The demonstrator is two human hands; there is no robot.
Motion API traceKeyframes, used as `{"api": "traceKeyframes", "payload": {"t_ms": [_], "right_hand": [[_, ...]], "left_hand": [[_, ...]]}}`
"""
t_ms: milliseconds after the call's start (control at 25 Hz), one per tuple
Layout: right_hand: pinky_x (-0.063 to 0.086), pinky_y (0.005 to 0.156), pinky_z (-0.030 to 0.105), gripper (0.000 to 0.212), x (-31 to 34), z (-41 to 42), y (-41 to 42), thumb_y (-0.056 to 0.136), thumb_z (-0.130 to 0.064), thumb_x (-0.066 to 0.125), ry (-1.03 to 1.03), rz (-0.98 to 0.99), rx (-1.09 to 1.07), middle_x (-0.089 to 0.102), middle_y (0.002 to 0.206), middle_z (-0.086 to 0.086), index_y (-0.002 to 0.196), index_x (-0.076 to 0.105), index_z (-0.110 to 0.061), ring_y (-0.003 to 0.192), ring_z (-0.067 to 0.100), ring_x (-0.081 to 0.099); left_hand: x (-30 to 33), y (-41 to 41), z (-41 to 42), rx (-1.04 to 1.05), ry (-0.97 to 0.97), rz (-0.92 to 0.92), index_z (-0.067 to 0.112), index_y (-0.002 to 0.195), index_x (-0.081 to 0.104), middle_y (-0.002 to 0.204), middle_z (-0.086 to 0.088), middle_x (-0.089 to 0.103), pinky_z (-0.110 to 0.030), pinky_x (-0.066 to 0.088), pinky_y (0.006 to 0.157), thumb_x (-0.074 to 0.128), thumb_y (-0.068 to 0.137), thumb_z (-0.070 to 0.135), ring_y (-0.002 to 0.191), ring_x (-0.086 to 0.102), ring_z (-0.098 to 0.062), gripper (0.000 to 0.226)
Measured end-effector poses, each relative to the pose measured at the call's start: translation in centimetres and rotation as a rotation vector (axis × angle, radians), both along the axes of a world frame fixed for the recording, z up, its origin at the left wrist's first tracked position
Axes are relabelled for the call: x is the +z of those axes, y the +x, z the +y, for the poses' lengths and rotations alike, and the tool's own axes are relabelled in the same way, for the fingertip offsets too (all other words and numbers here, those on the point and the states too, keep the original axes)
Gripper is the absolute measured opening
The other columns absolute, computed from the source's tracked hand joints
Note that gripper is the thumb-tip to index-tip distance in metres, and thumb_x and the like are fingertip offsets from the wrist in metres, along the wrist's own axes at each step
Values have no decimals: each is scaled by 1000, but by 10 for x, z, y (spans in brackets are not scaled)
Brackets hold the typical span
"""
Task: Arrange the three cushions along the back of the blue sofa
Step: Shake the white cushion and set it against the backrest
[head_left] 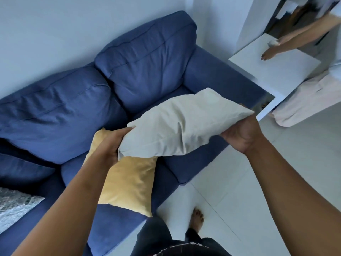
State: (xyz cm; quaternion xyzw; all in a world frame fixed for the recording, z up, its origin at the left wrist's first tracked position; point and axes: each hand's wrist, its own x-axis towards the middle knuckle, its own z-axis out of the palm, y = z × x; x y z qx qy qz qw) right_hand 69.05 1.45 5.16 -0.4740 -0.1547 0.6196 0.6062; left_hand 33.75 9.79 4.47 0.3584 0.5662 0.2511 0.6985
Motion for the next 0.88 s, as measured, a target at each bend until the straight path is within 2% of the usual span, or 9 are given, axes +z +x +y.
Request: {"api": "traceKeyframes", "payload": {"t_ms": [80,160,280,440,520,600,680,800,880], "right_hand": [[50,90,48,27,0,11,16,104,-31,46,28,33,-13,62,120,16,109,65,-13,119,44,50],[43,106,55,59,4,26,30,107,-53,39,40,65,32,59,146,20,136,64,-9,138,40,53],[36,117,59,83,7,61,40,102,-69,31,69,13,110,54,154,20,153,48,-7,143,38,52],[42,117,54,91,0,128,57,84,-65,68,115,-110,297,58,153,14,153,48,-10,143,33,52],[47,113,51,80,-4,171,64,79,-40,86,85,-271,445,66,145,10,147,55,-12,135,27,61],[49,111,55,56,-12,212,68,82,-11,85,32,-511,522,74,131,8,134,67,-13,125,24,69],[54,105,57,43,-27,253,72,83,-7,84,-9,-642,458,79,120,7,125,72,-11,115,24,74],[63,91,49,31,-51,306,79,88,-16,82,-61,-669,304,81,111,7,117,73,-10,104,23,78],[65,78,36,21,-67,341,87,89,-18,81,-90,-664,246,80,108,3,109,73,-16,100,18,77]], "left_hand": [[9,22,4,49,29,-42,14,82,83,77,1,80,-29,56,67,57,101,14,72,74,-15,32],[9,35,20,57,48,-99,21,102,81,93,2,79,-31,50,71,53,102,20,83,69,-18,28],[4,48,49,190,17,-135,22,101,76,86,3,76,-31,50,72,53,102,21,81,65,-17,22],[-16,58,102,232,30,-177,12,113,68,85,-1,77,-32,57,63,47,104,25,81,65,-24,27],[-30,59,124,200,42,-217,15,126,68,109,-5,75,-37,57,73,52,102,41,94,66,-25,39],[-45,57,141,144,35,-278,17,138,65,133,-7,70,-45,53,96,63,92,56,114,66,-25,60],[-54,61,163,80,50,-269,18,145,59,141,-11,64,-50,48,108,76,84,48,123,63,-28,71],[-68,81,198,143,124,-17,20,133,68,127,-5,75,-44,56,96,83,84,22,115,70,-29,51],[-78,99,222,286,146,103,19,122,73,115,-3,81,-39,60,86,83,86,19,109,75,-26,38]]}}
